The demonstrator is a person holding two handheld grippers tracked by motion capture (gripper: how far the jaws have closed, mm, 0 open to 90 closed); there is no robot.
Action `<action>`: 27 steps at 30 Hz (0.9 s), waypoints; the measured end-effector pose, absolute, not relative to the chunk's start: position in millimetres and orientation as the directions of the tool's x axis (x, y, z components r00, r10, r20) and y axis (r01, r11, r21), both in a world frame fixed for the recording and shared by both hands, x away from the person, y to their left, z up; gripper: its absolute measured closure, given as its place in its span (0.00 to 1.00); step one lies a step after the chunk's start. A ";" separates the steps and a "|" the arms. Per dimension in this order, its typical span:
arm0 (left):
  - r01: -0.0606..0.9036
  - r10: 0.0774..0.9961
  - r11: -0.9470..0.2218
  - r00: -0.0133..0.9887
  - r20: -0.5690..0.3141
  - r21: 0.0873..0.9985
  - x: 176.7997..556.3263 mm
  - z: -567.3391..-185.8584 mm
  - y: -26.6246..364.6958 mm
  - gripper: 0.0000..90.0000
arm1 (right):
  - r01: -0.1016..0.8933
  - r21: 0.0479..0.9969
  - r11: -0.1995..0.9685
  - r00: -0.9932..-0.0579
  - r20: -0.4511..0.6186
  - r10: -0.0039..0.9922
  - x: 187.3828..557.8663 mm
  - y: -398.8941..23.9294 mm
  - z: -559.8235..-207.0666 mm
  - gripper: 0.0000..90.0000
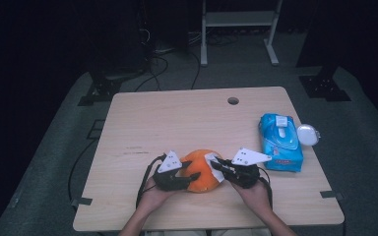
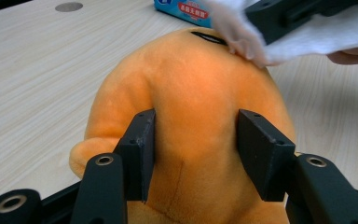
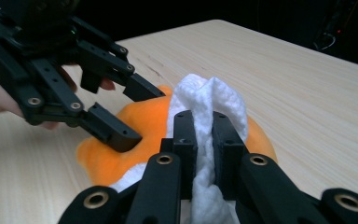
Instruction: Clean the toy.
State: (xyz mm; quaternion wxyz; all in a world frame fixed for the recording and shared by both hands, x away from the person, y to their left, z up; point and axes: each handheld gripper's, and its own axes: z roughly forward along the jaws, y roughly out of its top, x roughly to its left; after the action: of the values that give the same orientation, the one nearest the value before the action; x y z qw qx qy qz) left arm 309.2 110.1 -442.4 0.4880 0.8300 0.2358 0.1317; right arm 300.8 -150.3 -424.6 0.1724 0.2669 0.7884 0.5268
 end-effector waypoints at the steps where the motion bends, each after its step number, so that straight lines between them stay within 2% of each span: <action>1: 0.260 0.518 -0.414 0.855 -0.009 0.872 308.7 -442.4 109.7 0.54 | 0.257 0.922 0.290 -0.793 0.029 0.609 303.8 -153.9 -427.7 0.91; 6: 0.257 0.512 -0.413 0.859 -0.010 0.874 308.9 -442.8 109.3 0.55 | 0.341 0.910 0.237 -0.738 0.103 0.667 316.7 -176.3 -439.6 0.91; 8: 0.255 0.511 -0.415 0.860 -0.009 0.873 308.9 -442.9 109.3 0.55 | 0.341 0.909 0.239 -0.737 0.101 0.668 315.8 -176.1 -438.2 0.91; 12: 0.254 0.505 -0.414 0.863 -0.012 0.874 308.5 -443.8 110.3 0.55 | 0.265 0.922 0.281 -0.782 0.034 0.623 304.1 -157.5 -426.2 0.91; 19: 0.255 0.500 -0.415 0.866 -0.015 0.873 309.2 -443.9 111.2 0.56 | 0.362 0.905 0.224 -0.725 0.123 0.677 317.5 -180.4 -443.8 0.91; 24: 0.246 0.495 -0.424 0.869 -0.005 0.872 308.9 -443.9 110.9 0.56 | 0.302 0.922 0.242 -0.761 0.080 0.644 308.5 -167.9 -428.7 0.91; 27: 0.247 0.494 -0.416 0.869 -0.010 0.875 308.9 -444.2 110.3 0.56 | 0.324 0.913 0.248 -0.754 0.091 0.651 312.5 -169.9 -438.2 0.91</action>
State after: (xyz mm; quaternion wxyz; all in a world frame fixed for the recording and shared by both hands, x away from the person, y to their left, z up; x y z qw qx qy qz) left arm 308.9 110.3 -444.2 0.4922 0.8321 0.2226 0.1256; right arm 312.5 -169.9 -438.2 0.1552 0.3146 0.7745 0.5263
